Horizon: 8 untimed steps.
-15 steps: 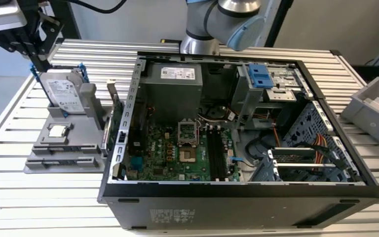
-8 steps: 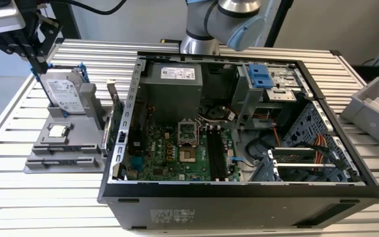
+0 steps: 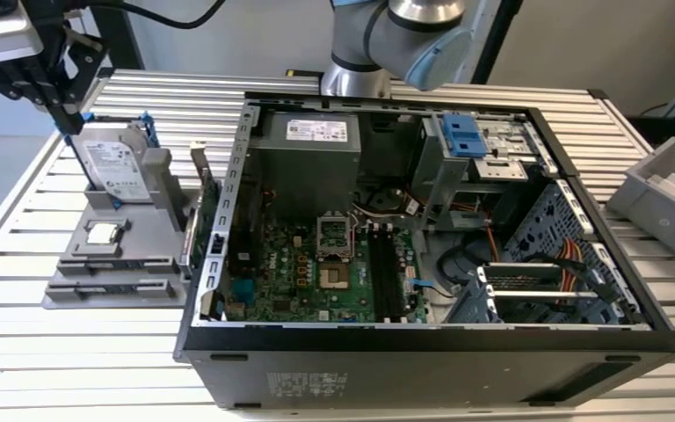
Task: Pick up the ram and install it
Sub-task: 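Reach for the ram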
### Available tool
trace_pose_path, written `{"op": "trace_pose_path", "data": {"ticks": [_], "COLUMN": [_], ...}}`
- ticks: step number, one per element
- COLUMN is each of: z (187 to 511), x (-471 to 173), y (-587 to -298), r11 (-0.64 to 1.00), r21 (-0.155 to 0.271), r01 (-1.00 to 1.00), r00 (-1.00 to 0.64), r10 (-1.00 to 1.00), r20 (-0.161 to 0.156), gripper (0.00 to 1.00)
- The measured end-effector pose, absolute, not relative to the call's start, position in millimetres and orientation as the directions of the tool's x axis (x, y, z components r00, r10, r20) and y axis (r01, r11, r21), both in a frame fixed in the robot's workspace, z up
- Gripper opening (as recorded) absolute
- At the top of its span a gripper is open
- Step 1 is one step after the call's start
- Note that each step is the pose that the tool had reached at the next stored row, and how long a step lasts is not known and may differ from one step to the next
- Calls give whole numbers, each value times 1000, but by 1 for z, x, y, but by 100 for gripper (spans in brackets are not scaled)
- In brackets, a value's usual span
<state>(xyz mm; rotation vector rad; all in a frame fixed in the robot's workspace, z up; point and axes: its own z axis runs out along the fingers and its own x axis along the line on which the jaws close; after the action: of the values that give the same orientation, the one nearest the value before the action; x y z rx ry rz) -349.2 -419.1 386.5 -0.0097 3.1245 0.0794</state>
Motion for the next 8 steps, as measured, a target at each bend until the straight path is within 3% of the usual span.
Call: {"op": "trace_pose_path", "data": {"ticks": [8], "z": [386], "x": [-350], "y": [-426], "r11": [999], "r21": [51], "r01": [-17], "r00": [-1000], "r10": [-17], "r20": [-16], "gripper": [0]}}
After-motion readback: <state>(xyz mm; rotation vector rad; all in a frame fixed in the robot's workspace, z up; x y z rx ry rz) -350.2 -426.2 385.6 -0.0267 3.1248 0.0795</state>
